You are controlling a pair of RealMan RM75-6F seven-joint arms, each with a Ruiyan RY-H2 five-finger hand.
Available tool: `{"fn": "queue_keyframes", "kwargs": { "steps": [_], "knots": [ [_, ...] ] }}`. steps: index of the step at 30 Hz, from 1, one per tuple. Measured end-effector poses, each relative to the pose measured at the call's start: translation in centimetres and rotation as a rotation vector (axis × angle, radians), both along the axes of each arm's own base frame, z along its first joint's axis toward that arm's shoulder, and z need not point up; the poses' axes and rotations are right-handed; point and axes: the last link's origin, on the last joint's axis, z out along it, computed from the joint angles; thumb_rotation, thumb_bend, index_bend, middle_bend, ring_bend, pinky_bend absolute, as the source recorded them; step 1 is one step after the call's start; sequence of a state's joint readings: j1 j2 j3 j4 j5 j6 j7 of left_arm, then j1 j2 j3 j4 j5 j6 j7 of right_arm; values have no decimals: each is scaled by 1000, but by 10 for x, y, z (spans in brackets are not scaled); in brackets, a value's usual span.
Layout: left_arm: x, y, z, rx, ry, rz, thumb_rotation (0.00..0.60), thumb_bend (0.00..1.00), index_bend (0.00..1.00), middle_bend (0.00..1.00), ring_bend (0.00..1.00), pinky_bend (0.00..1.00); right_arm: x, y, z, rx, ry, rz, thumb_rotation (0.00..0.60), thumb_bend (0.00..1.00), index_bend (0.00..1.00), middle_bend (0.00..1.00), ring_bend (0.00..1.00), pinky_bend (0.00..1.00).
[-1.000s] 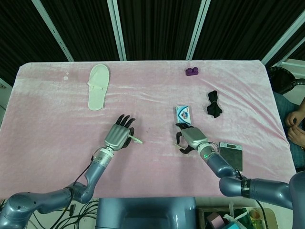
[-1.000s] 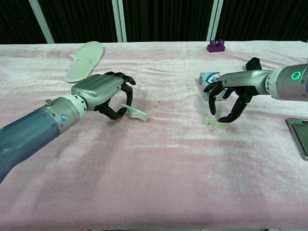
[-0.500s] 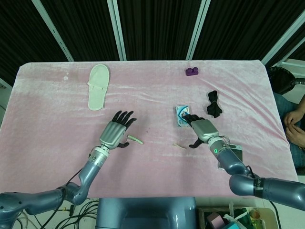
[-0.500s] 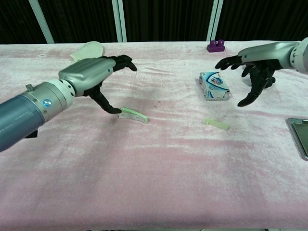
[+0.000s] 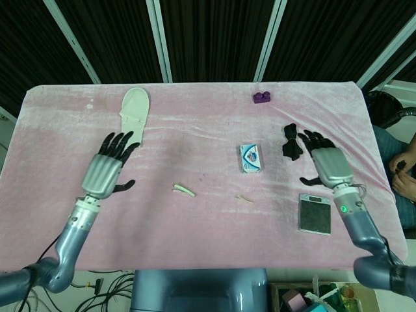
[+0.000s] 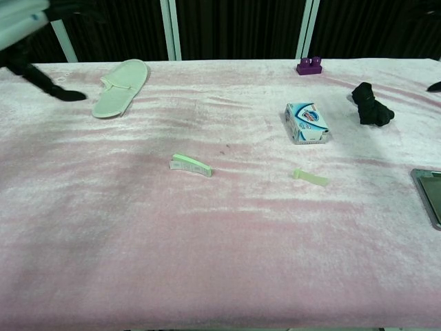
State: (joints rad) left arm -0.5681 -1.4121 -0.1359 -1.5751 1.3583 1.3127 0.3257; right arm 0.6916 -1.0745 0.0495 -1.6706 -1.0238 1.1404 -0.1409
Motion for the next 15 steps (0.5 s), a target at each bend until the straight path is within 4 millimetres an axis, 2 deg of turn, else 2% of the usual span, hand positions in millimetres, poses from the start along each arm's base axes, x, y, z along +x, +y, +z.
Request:
{"fn": "queue_keyframes", "kwargs": {
  "steps": [3, 7, 12, 15],
  "knots": [
    [-30, -29, 22, 23, 14, 84, 600, 150, 155, 0, 0, 0, -21, 30, 15, -76, 24, 15, 600, 123, 0, 0, 0, 128],
    [-67, -71, 50, 65, -30, 213, 600, 151, 155, 0, 0, 0, -49, 76, 24, -132, 29, 2, 600, 126, 0, 0, 0, 128],
    [-98, -112, 73, 102, -58, 336, 600, 152, 154, 0, 0, 0, -73, 126, 22, -164, 38, -18, 600, 127, 0, 0, 0, 128],
    [-108, -129, 78, 118, -66, 384, 600, 154, 153, 0, 0, 0, -80, 145, 16, -158, 40, -33, 600, 128, 0, 0, 0, 128]
  ]
}}
